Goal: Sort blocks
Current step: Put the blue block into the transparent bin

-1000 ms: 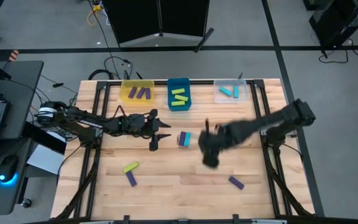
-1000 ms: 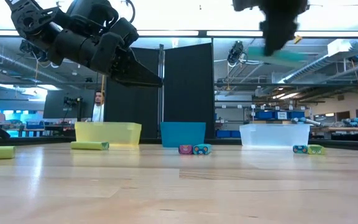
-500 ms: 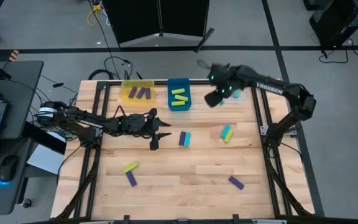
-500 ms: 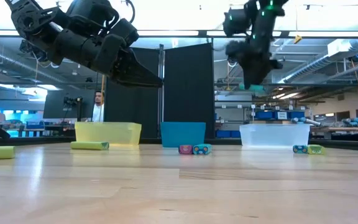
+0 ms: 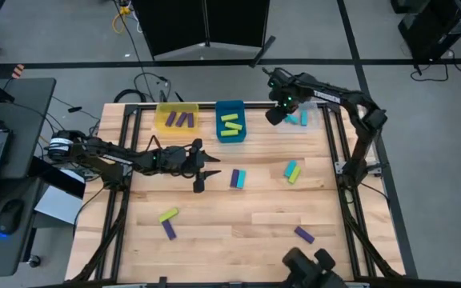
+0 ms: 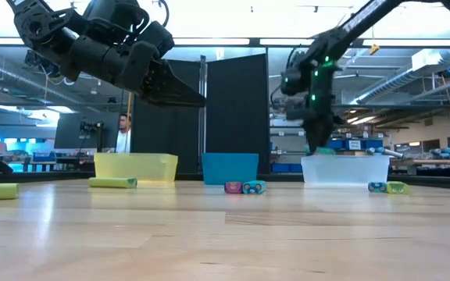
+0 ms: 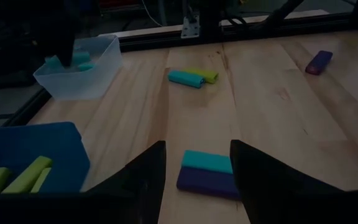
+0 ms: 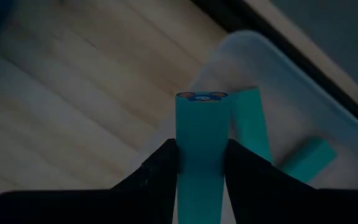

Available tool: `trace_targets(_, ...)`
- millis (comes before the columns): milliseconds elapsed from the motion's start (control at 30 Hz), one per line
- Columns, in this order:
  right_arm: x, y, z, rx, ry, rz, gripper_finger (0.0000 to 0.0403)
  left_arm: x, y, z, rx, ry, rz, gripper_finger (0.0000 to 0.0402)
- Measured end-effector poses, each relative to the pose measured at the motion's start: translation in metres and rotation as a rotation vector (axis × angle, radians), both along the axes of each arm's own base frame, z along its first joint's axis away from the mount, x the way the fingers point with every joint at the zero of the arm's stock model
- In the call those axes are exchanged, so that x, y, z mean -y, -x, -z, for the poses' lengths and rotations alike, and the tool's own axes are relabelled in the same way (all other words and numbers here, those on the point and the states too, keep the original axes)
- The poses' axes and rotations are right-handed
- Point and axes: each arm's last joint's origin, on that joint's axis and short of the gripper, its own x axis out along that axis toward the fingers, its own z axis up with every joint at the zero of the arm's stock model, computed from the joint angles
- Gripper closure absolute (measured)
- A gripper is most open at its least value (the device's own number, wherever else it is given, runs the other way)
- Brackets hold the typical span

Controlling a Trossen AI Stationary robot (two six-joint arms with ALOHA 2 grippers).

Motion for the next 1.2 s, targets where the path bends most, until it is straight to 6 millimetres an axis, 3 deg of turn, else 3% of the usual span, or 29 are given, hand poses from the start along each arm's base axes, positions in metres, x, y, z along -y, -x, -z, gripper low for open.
trace_targets(200, 0.012, 0.003, 0.021, -0.055, -0.031, 0.016, 0.0286, 0.000, 0.000, 0.000, 0.000, 0.000, 0.000, 0.0216)
trace_targets(467, 0.025, 0.012, 0.030, -0.041, -0.011, 0.064, 0.0286, 0.000, 0.000, 0.000, 0.001, 0.000, 0.001, 0.0216)
trace_targets(933, 0.019, 0.021, 0.060, 0.023, -0.055, 0.065, 0.0285, 0.000, 0.000, 0.000, 0.001, 0.000, 0.000, 0.0216)
trace_targets(1200, 0.019, 0.022, 0.062, 0.017, -0.056, 0.067, 0.0241, 0.000, 0.000, 0.000, -0.004, -0.001, -0.004, 0.0216)
